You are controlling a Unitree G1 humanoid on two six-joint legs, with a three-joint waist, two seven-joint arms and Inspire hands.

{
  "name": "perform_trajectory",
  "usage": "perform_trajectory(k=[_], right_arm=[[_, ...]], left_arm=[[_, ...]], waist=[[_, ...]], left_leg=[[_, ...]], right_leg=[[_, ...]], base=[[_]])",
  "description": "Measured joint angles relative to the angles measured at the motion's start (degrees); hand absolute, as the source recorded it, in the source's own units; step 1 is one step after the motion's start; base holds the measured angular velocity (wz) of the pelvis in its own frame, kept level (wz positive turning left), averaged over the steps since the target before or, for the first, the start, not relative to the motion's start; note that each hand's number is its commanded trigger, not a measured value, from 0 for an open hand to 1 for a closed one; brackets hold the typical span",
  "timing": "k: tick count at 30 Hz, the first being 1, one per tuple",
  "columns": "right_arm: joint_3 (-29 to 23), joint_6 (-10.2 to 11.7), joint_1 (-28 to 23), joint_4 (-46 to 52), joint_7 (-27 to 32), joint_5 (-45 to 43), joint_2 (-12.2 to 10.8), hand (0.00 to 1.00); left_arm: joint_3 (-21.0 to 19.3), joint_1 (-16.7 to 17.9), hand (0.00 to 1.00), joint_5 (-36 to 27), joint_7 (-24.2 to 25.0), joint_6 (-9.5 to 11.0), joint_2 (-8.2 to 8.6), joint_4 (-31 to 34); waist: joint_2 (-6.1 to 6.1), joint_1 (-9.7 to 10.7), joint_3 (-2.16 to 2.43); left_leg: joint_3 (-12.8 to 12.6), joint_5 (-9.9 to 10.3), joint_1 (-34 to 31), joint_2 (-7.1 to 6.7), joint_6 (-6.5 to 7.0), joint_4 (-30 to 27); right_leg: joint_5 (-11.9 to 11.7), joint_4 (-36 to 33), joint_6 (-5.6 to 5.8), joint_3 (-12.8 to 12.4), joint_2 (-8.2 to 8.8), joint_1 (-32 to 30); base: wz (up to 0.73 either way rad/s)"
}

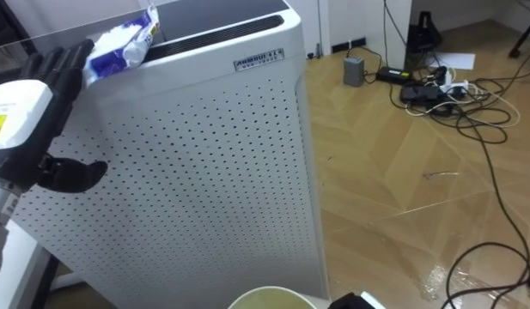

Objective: Pick garbage

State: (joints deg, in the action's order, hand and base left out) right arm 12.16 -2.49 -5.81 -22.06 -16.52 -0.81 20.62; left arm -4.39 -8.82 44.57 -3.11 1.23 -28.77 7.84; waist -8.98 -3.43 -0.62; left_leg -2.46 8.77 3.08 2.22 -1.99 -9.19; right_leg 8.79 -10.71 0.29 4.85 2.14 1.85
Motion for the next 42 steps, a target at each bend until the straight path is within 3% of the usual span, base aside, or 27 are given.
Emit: perform_trajectory(k=[13,16,30,42], right_arm=[[0.0,0.0,0.0,0.4,0.1,0.0,0.1,1.0],[0.0,0.0,0.0,0.3,0.1,0.0,0.1,1.0],[0.1,0.0,0.0,0.3,0.4,0.0,0.0,1.0],[0.4,0.0,0.0,0.3,-1.2,0.0,-1.0,1.0]], left_arm=[[-0.6,-1.9,0.0,0.0,-0.1,0.1,-0.1,0.0],[-0.6,-2.0,0.0,0.0,-0.1,0.1,-0.11,0.0],[-0.6,-3.5,0.0,-0.1,-0.1,1.6,-0.18,0.1],[-0.5,-3.5,0.0,1.4,-0.1,1.1,-0.18,1.5]], waist=[[-0.02,-0.1,0.03],[-0.01,-0.2,0.03],[0.37,-0.3,0.03],[1.04,-0.1,0.05]], left_leg=[[-0.7,0.0,0.2,0.0,0.01,0.0],[-2.2,0.0,0.2,0.08,0.01,0.0],[-2.3,0.0,0.2,0.07,0.01,0.0],[-2.3,0.0,0.2,0.08,0.01,0.0]], right_leg=[[0.0,-0.2,-0.01,-0.1,0.09,0.1],[0.0,-0.1,0.0,-0.2,0.15,0.1],[0.0,-0.1,0.01,-0.1,0.18,0.1],[0.0,-0.1,0.01,-0.2,0.16,0.1]], base=[[-0.01],[0.0],[0.0],[0.0]])
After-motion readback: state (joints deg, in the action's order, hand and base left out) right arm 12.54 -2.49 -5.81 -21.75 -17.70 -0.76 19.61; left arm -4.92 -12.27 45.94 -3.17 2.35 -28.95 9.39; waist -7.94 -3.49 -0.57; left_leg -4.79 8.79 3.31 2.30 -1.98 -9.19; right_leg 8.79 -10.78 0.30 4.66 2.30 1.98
